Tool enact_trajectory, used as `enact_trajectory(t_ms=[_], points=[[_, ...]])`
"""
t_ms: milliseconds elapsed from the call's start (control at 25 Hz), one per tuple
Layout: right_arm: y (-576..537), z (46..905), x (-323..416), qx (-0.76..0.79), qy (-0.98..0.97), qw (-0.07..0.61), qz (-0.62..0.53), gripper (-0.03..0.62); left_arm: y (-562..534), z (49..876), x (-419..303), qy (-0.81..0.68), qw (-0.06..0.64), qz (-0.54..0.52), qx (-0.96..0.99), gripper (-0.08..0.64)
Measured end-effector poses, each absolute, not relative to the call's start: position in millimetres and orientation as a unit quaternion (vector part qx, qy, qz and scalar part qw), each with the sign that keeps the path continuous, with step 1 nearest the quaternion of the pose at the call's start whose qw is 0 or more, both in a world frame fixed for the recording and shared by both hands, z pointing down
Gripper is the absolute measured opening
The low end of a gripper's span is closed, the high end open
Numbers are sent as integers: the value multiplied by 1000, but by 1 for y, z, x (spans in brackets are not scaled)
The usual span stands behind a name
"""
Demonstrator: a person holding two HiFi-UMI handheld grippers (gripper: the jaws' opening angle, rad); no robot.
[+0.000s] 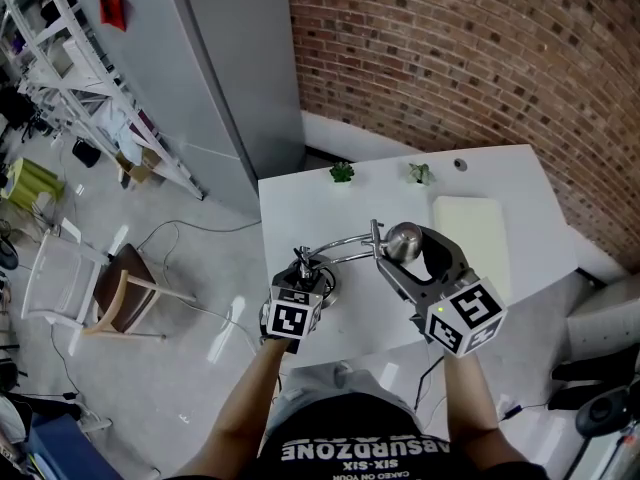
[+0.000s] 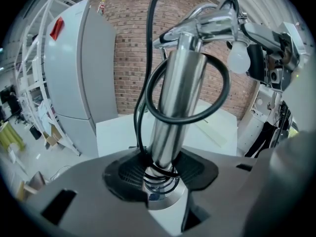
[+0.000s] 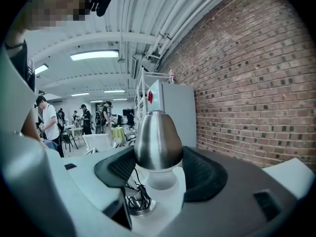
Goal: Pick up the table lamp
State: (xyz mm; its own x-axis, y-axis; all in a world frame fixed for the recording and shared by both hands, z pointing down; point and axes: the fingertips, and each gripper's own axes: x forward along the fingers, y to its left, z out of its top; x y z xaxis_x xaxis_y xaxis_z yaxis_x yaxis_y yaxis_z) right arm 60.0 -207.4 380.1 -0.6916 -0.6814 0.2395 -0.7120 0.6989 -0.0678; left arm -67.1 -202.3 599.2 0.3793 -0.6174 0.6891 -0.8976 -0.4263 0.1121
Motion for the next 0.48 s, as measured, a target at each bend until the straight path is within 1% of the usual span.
enact_trajectory(t_ms=[480], points=[[-204,341,60,375,-923,71,60,291,-201,560,-66,-476,230,271,804,179]])
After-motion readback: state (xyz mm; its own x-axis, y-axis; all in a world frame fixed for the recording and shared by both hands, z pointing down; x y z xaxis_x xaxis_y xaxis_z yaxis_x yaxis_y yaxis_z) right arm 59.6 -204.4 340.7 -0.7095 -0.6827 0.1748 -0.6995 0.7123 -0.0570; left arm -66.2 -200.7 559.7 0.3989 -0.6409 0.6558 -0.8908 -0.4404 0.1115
